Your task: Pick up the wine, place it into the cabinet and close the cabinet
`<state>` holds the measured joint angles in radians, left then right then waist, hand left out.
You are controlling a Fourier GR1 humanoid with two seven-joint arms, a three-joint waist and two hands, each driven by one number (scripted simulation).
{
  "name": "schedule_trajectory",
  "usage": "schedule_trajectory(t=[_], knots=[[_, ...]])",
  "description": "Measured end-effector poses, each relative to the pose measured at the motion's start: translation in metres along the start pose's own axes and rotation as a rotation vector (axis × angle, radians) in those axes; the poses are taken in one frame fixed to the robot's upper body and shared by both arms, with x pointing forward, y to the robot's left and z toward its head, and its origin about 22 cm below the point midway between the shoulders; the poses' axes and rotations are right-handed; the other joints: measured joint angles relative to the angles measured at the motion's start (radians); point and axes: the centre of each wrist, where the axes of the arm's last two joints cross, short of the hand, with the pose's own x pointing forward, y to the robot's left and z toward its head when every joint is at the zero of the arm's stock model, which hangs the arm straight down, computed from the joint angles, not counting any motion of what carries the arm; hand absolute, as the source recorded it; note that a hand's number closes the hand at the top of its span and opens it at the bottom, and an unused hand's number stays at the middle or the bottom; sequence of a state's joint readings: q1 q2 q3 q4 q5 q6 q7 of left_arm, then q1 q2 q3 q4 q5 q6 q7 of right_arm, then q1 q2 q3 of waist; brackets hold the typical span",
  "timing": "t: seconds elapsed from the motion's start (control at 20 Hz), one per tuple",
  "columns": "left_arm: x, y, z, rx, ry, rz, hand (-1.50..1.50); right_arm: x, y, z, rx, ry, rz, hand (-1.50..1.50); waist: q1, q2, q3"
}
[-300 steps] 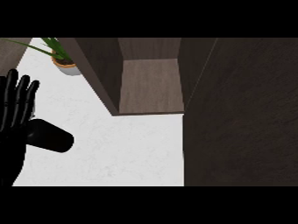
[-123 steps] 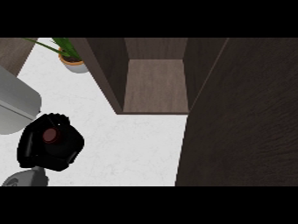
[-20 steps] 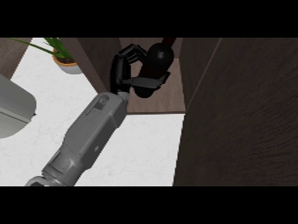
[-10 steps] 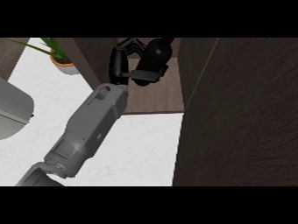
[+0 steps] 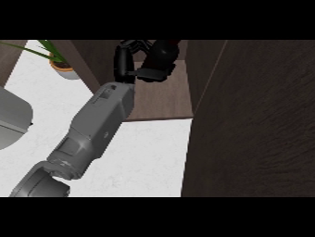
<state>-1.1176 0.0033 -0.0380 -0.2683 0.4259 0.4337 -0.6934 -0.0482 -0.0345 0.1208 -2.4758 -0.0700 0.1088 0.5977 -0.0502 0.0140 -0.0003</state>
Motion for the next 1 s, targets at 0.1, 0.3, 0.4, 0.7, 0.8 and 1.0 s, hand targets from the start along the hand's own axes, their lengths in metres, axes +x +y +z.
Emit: schedule_trajectory(t=[0.1, 0.3, 0.4, 0.7, 0.8, 1.0], knots=[[-0.002, 0.001, 0.002, 0.02, 0.023, 0.029, 1.5, -0.002, 0.002, 0.001, 0.008, 0.002, -0.005, -1.5, -0.006, 0.0, 0.0], [-0.004, 0.002, 0.001, 0.044, 0.054, 0.081, 1.5, -0.001, 0.002, 0.0, 0.02, 0.001, 0.0, -1.5, -0.011, 0.003, 0.0], [-0.005, 0.003, 0.001, 0.045, 0.058, 0.097, 1.5, 0.0, 0.001, 0.0, 0.012, 0.001, 0.0, -1.5, -0.01, 0.003, 0.001], [-0.01, 0.006, 0.004, 0.045, 0.051, 0.097, 1.5, 0.001, 0.006, -0.003, 0.028, -0.003, -0.017, -1.5, -0.012, 0.003, 0.001], [-0.01, 0.006, 0.003, 0.047, 0.048, 0.095, 1.5, 0.003, 0.008, -0.005, 0.033, -0.008, -0.023, -1.5, -0.013, 0.004, 0.001], [-0.012, 0.007, 0.004, 0.052, 0.059, 0.067, -1.5, 0.003, 0.006, -0.008, 0.028, -0.021, -0.012, -1.5, -0.015, 0.007, 0.001]])
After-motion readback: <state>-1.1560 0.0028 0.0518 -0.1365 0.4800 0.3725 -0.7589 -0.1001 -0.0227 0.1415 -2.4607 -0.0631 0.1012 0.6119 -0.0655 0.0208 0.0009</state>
